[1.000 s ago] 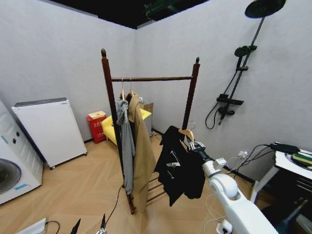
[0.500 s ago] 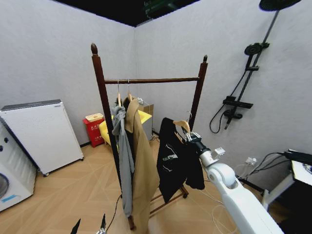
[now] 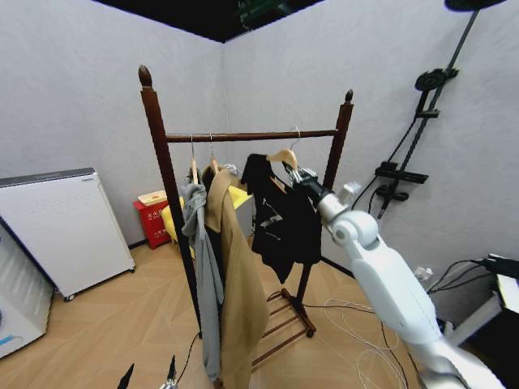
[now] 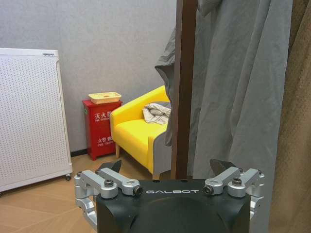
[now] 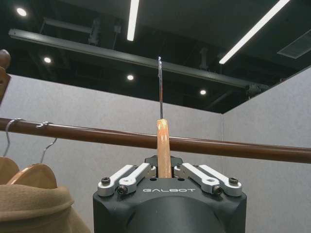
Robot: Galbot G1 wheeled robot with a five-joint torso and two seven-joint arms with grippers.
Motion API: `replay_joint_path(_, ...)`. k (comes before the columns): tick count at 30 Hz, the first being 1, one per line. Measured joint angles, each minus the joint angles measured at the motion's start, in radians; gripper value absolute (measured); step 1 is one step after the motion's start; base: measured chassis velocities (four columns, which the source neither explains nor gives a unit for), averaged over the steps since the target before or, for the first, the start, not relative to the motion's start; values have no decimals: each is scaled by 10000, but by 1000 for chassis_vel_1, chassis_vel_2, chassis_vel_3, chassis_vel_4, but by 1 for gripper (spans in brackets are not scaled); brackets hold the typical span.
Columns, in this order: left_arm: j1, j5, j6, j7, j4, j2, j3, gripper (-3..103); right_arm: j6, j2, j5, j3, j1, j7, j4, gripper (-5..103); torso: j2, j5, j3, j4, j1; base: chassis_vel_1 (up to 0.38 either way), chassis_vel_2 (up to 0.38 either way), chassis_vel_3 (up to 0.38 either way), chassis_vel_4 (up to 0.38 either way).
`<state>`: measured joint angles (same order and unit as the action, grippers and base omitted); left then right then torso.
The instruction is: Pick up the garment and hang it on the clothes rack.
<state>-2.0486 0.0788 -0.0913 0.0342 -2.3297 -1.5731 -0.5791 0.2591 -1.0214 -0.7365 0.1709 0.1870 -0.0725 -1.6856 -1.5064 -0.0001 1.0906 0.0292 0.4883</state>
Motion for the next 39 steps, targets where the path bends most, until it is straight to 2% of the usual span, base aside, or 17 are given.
replay_joint_path(5, 1, 0, 0, 2, 0, 0, 0, 100, 354, -205, -451, -837, -1142, 206, 1132, 10, 5, 0, 5, 0, 9, 0, 0, 0, 0)
replay_joint_path(7, 1, 0, 0, 3, 0, 0, 0, 100, 522, -342, -1140, -1606, -1902, 477, 1993, 10, 9, -1, 7, -2, 16, 0, 0, 0, 0)
replay_joint_path(10, 1, 0, 0, 2, 0, 0, 0, 100, 504, -387, -1550, -2100, -2287, 633, 2405, 10, 8, -1, 5, 0, 15, 0, 0, 0, 0)
replay_joint_path(18, 1, 0, 0, 2, 0, 0, 0, 100, 874, -251, -2244, -2581, -2364, 794, 2483, 10, 8, 0, 4, -2, 11, 0, 0, 0, 0)
replay_joint_path(25, 1, 0, 0, 2, 0, 0, 0, 100, 1063, -81, -2466, -2483, -2046, 891, 2188, 8, 5, -1, 2, -3, 11, 0, 0, 0, 0)
replay_joint_path(27, 0, 0, 0, 2, 0, 0, 0, 100, 1046, 74, -2400, -2236, -1719, 850, 1941, 18, 5, 3, 4, -1, 10, 0, 0, 0, 0)
replay_joint_path(29, 1, 0, 0, 1, 0, 0, 0, 100, 644, 234, -2111, -1773, -1180, 1029, 1359, 28, 5, 3, 3, 0, 12, 0, 0, 0, 0)
replay_joint_path(30, 1, 0, 0, 1, 0, 0, 0, 100, 644, 234, -2111, -1773, -1180, 1029, 1359, 28, 5, 3, 3, 0, 12, 0, 0, 0, 0)
replay_joint_path(31, 1, -1, -1, 0, 0, 0, 0, 100, 331, 308, -1708, -1461, -806, 1299, 984, 33, 5, 1, 3, 0, 11, 0, 0, 0, 0)
replay_joint_path(32, 1, 0, 0, 1, -1, 0, 1, 100, 11, 401, -1210, -1156, -434, 1618, 638, 33, 5, -1, 3, -6, 11, 0, 0, 0, 0)
replay_joint_path(33, 1, 0, 0, 1, -1, 0, 1, 100, 11, 401, -1210, -1156, -434, 1618, 638, 33, 5, -1, 3, -6, 11, 0, 0, 0, 0)
replay_joint_path(34, 1, -1, 0, 1, 0, 0, 0, 100, -293, 587, -609, -630, 244, 1919, 64, 44, 5, 0, 4, -5, 12, 0, 0, 0, 0)
replay_joint_path(35, 1, 0, 0, 4, 0, 0, -1, 100, -378, 846, -329, 46, 1241, 2123, -704, 50, 5, 1, 2, 2, 12, 0, 0, 0, 0)
replay_joint_path(36, 1, 0, 0, 4, 0, 0, -1, 100, -378, 846, -329, 46, 1241, 2123, -704, 50, 5, 1, 2, 2, 12, 0, 0, 0, 0)
replay_joint_path(37, 1, 0, 0, 0, 0, 1, 0, 100, -419, 1045, -185, 500, 2232, 2427, -1360, 55, 4, 3, 1, 9, 10, 0, 0, 0, 0)
replay_joint_path(38, 1, 0, 0, 0, 0, 1, 0, 100, -419, 1045, -185, 500, 2232, 2427, -1360, 55, 4, 3, 1, 9, 10, 0, 0, 0, 0)
replay_joint_path(39, 1, 0, 0, 3, 0, 0, 0, 100, -585, 1147, 182, 910, 3268, 2851, -1933, 61, 5, 7, 3, 5, 10, 0, 0, 0, 0)
